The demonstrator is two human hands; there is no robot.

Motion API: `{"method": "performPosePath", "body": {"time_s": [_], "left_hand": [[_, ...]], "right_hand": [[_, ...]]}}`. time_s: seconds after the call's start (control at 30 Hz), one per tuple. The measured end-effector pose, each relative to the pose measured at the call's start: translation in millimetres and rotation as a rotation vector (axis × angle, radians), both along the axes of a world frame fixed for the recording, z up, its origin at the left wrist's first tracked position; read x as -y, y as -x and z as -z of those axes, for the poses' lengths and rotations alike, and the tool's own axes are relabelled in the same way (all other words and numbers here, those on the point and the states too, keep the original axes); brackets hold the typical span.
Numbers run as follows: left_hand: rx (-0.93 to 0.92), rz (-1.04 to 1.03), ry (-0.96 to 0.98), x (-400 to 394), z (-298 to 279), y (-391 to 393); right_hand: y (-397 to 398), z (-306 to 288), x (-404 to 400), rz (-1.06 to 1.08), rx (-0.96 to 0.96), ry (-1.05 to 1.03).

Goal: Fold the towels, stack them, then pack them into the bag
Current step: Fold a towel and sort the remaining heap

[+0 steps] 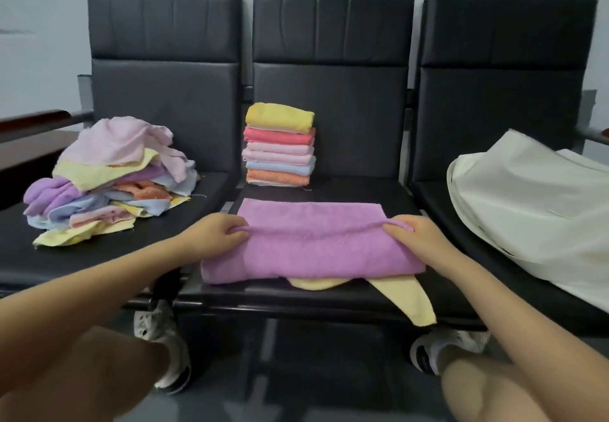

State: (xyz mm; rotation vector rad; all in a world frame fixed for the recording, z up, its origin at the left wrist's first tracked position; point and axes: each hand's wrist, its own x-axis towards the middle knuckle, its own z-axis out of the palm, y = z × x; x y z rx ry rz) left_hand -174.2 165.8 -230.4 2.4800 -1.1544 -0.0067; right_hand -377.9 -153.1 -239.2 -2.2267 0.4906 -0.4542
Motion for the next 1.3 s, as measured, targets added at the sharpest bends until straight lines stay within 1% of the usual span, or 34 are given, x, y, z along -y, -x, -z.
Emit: {"method": "performPosePath", "body": {"time_s": [0.13, 0.2, 0.33, 0.47, 0.57, 0.63, 0.73, 0.8, 0.83, 0.9, 0.97, 1.07, 1.1, 1.13, 1.2, 1.27, 1.3], "left_hand": [[0.023, -0.117, 0.117, 34.6, -16.6, -43.4], [0.034, -0.151, 0.171, 54.7, -22.4, -68.5], [0.068, -0.184, 0.203, 87.8, -15.5, -117.0], [0.091, -0.197, 0.122, 109.2, 17.7, -158.6], [0.139, -0.211, 0.045, 114.4, 48.1, -172.4], [0.188, -0.249, 0.079, 114.7, 60.8, -175.7], [0.194, -0.331, 0.076, 115.0, 62.3, -176.0], [0.197, -0.378, 0.039, 116.7, 55.9, -170.3], [0.192, -0.388, 0.051, 117.6, 51.7, -164.8], [0.155, -0.359, 0.145, 120.4, 40.3, -147.9], [0.088, -0.235, 0.249, 126.6, 26.9, -121.5], [-0.041, -0.028, 0.322, 140.5, 16.7, -71.9], [-0.069, 0.026, 0.306, 144.2, 19.8, -59.0], [-0.083, 0.073, 0.248, 146.2, 24.8, -47.9], [-0.039, 0.164, 0.048, 148.4, 38.5, -35.9], [0.026, 0.188, -0.124, 148.7, 47.0, -31.6], [0.031, 0.180, -0.143, 149.4, 48.1, -30.3]], "right_hand": [[-36.8, -22.0, 24.1, 0.124, 0.126, -0.089], [-61.9, -27.2, 35.5, 0.183, 0.163, -0.101], [-118.0, -19.2, 59.0, 0.322, 0.138, -0.075], [-160.9, 11.5, 81.5, 0.380, 0.012, 0.043], [-175.5, 31.3, 83.8, 0.434, -0.201, 0.166], [-179.0, 38.8, 84.2, 0.460, -0.269, 0.245], [-173.1, 37.4, 83.0, 0.475, -0.276, 0.260], [-160.7, 30.5, 80.7, 0.494, -0.348, 0.249], [-152.9, 25.2, 79.1, 0.492, -0.406, 0.238], [-136.4, 14.4, 73.5, 0.461, -0.516, 0.200], [-122.2, 6.2, 66.7, 0.414, -0.574, 0.152], [-109.6, -0.1, 56.3, 0.351, -0.561, 0.029], [-107.8, -0.3, 54.1, 0.347, -0.524, -0.037], [-106.2, -1.2, 51.1, 0.350, -0.473, -0.116], [-105.5, -2.9, 46.3, 0.357, -0.364, -0.330], [-108.8, -6.4, 39.5, 0.361, -0.264, -0.560], [-112.1, -8.8, 36.5, 0.370, -0.221, -0.621]]}}
